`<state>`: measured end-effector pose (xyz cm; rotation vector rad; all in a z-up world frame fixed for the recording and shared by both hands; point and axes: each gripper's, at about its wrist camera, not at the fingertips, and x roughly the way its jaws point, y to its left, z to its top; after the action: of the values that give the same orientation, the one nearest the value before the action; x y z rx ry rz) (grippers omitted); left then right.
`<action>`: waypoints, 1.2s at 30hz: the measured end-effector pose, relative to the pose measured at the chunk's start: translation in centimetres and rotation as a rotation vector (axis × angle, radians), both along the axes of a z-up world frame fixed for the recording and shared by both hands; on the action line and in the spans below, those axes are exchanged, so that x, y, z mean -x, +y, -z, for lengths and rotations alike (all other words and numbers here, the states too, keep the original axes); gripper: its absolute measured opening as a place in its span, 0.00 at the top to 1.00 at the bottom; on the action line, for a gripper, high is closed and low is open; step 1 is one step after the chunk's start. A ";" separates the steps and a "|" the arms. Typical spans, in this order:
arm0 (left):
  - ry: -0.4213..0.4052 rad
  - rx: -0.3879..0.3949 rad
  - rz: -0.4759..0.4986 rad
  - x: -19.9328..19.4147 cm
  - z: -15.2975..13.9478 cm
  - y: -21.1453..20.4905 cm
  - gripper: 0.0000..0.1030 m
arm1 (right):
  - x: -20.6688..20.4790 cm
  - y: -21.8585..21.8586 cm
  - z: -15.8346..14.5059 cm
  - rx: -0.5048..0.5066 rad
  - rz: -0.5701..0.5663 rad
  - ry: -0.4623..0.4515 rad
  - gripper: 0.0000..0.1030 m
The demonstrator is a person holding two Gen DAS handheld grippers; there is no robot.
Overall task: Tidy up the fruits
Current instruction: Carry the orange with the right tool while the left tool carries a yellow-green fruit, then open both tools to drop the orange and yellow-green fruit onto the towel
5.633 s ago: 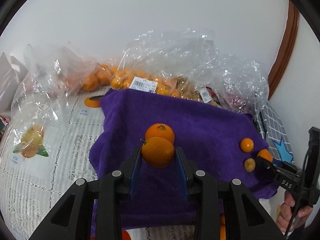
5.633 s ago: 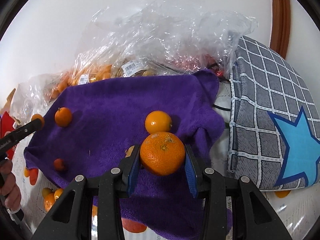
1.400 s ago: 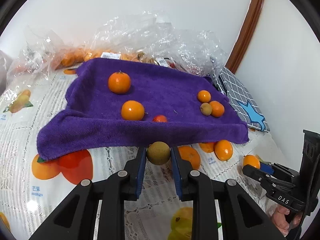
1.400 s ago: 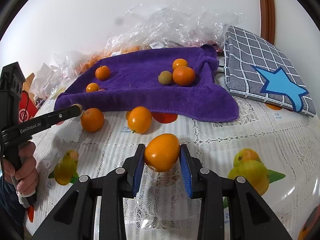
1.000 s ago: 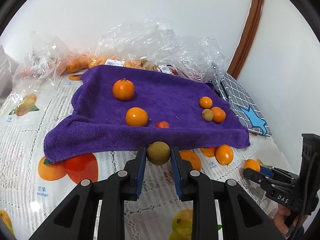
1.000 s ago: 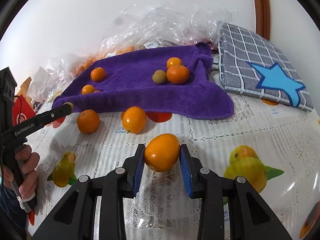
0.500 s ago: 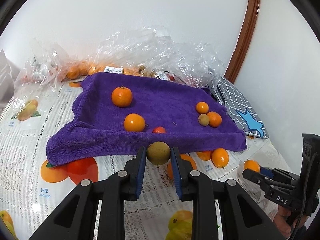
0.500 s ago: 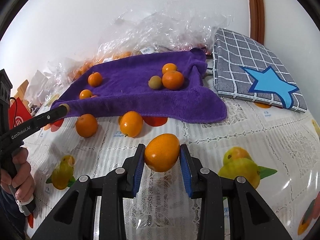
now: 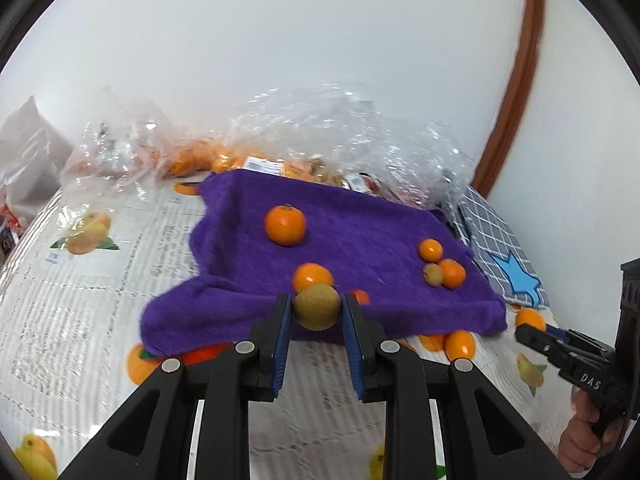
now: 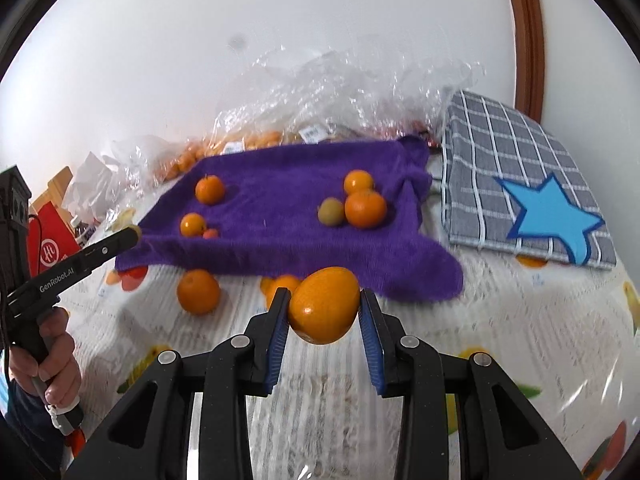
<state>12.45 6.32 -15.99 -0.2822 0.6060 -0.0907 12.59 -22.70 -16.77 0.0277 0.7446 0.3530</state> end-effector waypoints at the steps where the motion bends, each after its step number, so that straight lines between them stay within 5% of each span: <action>1: 0.005 0.009 -0.013 -0.3 -0.2 0.6 0.77 | -0.4 0.0 -0.3 0.001 -0.001 -0.006 0.66; 8: 0.011 -0.022 -0.040 -3.7 -1.6 2.0 0.77 | -3.8 -0.2 -1.3 0.010 -0.003 -0.028 0.66; 18: 0.062 -0.020 -0.077 -9.3 0.8 0.6 0.77 | -10.1 0.2 1.7 0.004 0.000 0.082 0.66; 33: 0.134 -0.039 -0.044 -11.2 3.1 0.3 0.77 | -9.9 1.0 2.7 0.040 -0.028 0.061 0.67; 36: 0.139 -0.044 -0.043 -11.3 3.1 0.2 0.76 | -9.8 1.0 2.6 0.036 -0.026 0.057 0.56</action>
<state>23.77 6.55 -19.13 -0.2601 0.7390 -0.0163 22.35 -21.67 -19.34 -0.0061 0.8081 0.3649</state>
